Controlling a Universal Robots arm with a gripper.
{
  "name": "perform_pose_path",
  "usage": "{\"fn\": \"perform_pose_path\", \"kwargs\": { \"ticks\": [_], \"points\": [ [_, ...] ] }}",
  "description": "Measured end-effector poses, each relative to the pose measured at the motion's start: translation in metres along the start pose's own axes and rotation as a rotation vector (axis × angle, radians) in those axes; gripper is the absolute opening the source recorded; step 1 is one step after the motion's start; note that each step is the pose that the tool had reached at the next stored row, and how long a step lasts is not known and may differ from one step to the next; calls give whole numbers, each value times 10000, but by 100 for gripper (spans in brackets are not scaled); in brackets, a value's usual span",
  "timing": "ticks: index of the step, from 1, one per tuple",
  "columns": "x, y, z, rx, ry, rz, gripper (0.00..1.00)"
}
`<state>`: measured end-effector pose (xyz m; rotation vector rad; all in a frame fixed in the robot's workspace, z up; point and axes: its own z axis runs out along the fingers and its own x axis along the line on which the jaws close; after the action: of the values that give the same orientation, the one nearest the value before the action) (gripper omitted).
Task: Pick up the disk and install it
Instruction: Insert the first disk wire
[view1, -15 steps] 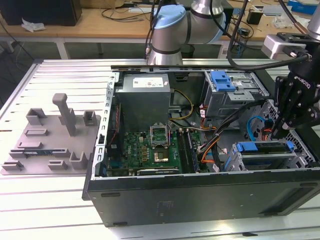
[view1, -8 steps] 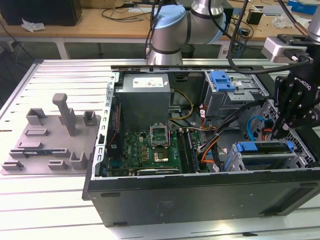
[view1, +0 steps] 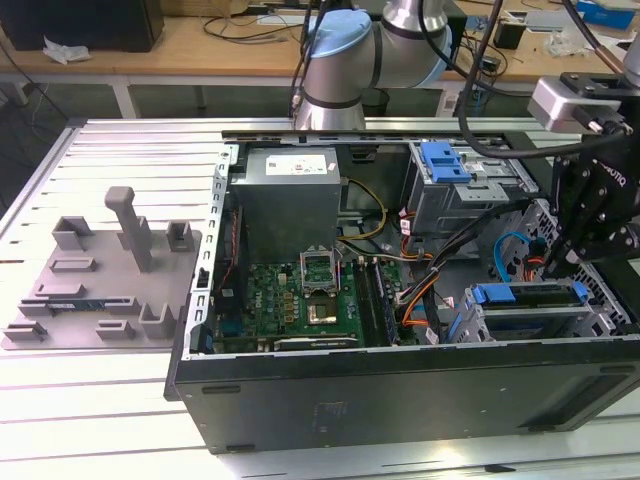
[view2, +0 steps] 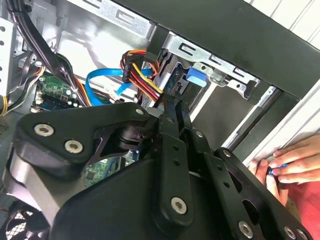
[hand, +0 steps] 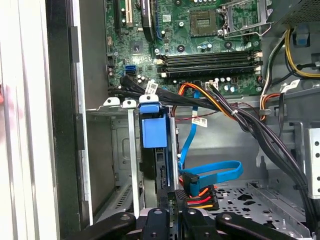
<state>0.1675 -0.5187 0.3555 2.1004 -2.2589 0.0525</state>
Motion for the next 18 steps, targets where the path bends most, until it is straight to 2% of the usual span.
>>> {"fn": "perform_pose_path", "kwargs": {
  "ticks": [2, 9, 18],
  "points": [
    [12, 0, 1, -3, -69, -12, 16],
    [68, -4, 6, -11, -199, -33, 16],
    [80, -5, 8, -12, -218, -48, 16]
  ]
}}
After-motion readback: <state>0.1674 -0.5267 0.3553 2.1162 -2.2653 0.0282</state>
